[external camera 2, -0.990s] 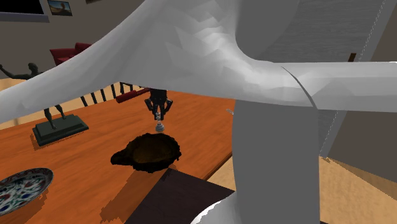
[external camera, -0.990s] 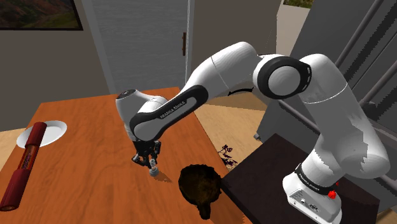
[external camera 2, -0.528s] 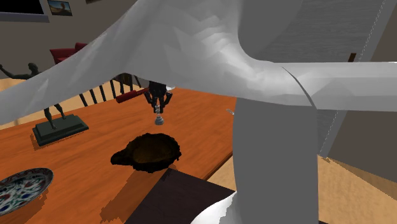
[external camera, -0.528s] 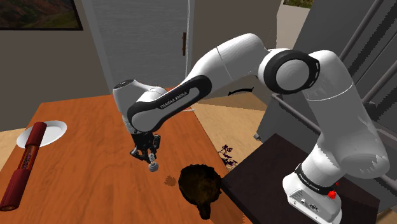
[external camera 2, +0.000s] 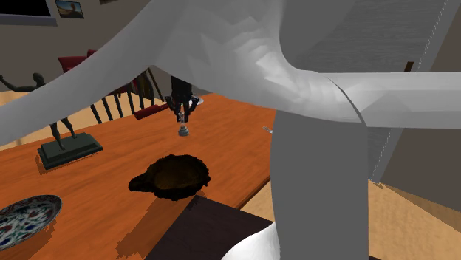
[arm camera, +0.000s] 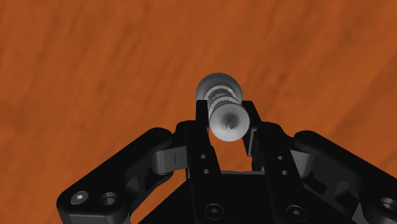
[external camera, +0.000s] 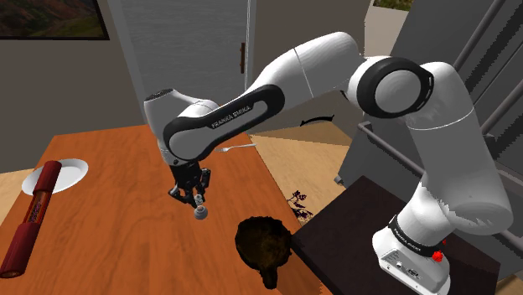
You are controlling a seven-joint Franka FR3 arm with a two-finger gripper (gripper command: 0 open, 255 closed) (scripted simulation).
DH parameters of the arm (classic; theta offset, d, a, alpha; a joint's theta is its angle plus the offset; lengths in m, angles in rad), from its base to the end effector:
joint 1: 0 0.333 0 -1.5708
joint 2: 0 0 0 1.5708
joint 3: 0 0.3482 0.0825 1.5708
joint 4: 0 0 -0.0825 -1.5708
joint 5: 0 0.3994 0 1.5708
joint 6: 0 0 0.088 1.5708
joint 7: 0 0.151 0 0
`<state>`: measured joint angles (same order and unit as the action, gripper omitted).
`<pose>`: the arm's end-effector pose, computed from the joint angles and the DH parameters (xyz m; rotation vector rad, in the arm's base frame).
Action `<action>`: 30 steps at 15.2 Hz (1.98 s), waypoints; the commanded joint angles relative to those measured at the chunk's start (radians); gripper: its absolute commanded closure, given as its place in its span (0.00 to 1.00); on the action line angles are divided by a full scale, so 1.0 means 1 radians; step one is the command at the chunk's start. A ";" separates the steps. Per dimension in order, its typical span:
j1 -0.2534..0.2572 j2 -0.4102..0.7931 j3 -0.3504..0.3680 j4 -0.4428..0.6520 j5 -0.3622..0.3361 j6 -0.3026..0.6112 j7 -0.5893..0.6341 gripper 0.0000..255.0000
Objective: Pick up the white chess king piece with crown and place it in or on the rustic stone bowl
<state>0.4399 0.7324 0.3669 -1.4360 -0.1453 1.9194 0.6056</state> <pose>0.5398 0.4813 0.2367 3.0665 0.3117 -0.3556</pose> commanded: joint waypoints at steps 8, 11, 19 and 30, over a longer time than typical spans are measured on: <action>-0.006 -0.055 0.012 0.033 0.016 -0.087 -0.002 1.00; -0.007 -0.071 0.015 0.050 0.021 -0.118 -0.003 1.00; -0.052 -0.264 0.049 -0.205 0.072 -0.050 0.002 1.00; -0.103 -0.703 0.118 -0.754 0.265 0.095 -0.047 1.00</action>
<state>0.3394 0.0777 0.4803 -2.1351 0.0946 2.0027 0.5688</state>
